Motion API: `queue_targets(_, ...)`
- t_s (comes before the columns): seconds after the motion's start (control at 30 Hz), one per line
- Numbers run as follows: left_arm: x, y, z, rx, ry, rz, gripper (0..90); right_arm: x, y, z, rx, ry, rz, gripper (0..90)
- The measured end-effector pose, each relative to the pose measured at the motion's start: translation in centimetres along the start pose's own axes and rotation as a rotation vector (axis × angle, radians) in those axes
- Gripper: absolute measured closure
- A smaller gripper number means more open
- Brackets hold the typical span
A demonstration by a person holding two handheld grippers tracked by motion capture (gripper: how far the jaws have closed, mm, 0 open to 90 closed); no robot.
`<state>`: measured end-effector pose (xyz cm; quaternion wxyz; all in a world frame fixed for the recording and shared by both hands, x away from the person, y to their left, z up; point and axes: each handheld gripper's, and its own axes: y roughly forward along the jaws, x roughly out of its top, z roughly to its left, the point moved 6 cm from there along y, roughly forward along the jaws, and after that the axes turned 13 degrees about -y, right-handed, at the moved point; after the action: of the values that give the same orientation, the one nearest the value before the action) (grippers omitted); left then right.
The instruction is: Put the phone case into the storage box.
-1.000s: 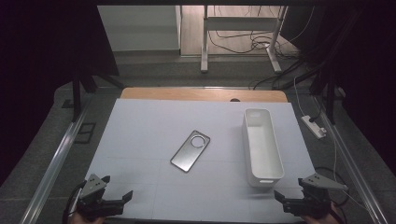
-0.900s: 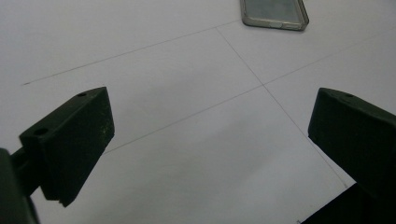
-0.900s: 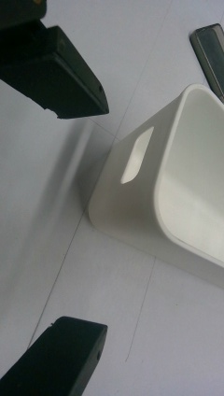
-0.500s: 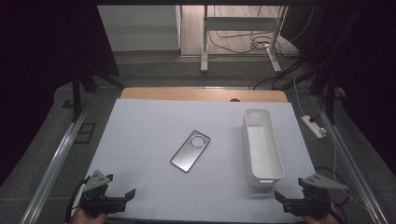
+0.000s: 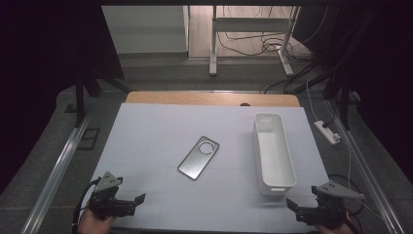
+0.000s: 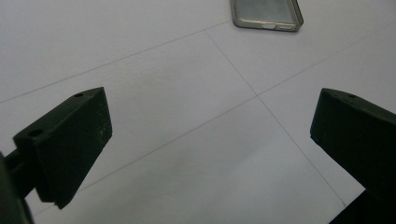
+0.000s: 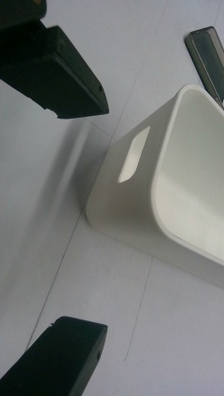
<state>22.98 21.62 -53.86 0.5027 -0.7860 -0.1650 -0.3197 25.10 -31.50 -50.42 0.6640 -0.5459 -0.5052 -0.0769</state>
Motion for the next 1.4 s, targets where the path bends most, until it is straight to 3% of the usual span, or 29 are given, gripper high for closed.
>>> queue_targets(0.7,2.8,1.9,-0.4,-0.001,0.044,0.063,0.2,0.0,0.0,0.1,0.008,-0.007,0.002,0.0)
queue_targets(0.97,3.9,2.8,-0.6,0.007,0.079,0.092,0.1,0.0,0.0,0.1,0.01,-0.006,0.002,0.0)
queue_targets(1.4,5.6,4.3,-1.1,-0.013,0.109,0.132,0.1,0.0,0.1,0.1,0.012,-0.003,0.001,0.0)
